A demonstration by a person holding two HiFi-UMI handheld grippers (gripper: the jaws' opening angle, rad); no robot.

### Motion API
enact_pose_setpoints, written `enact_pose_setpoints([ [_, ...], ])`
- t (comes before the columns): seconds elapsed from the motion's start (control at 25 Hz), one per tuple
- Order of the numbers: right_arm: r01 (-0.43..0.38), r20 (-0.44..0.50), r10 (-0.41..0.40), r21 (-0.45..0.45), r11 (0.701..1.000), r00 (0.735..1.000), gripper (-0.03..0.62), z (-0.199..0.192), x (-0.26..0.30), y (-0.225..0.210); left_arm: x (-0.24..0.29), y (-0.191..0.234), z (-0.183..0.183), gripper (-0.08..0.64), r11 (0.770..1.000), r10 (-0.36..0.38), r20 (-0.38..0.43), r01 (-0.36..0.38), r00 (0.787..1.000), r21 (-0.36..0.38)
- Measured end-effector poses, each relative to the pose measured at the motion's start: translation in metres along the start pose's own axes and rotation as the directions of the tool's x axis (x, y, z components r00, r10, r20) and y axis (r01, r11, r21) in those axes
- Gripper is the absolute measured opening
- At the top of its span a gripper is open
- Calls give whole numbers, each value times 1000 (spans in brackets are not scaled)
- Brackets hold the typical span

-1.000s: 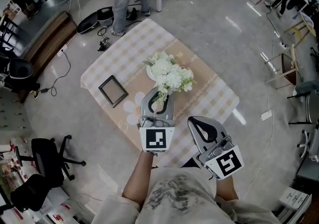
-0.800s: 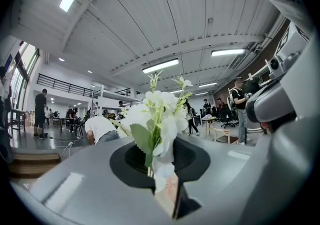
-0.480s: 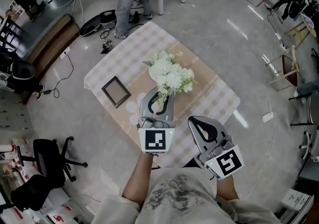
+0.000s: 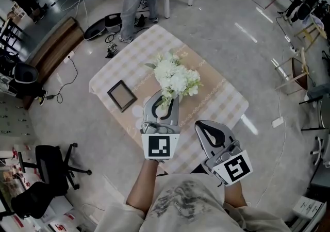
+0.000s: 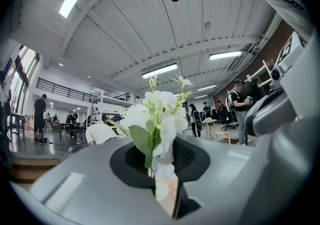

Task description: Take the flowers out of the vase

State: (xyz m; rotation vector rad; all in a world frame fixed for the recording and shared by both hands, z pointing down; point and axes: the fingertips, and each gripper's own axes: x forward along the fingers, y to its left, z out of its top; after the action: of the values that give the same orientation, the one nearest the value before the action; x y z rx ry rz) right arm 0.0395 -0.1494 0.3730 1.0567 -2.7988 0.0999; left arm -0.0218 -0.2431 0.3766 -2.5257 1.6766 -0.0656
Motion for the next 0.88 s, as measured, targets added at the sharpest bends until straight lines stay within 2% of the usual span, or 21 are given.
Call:
enact_pose_setpoints([
  [0.16,0,5,0,-5,1000,1000,15,1,-1,3,-3,0,8,66,1000,6,22,-5,1000,-20],
  [0.6,2,24,-1,-13,1000,1000,15,8,-6,7,-11,-4,29,66,1000,-7,48,6,999,16],
  [0.88,9,31,-8,-19,1000,999,15,11,-11,9,-16,-5,42,64,1000,-2,79,1,997,12],
])
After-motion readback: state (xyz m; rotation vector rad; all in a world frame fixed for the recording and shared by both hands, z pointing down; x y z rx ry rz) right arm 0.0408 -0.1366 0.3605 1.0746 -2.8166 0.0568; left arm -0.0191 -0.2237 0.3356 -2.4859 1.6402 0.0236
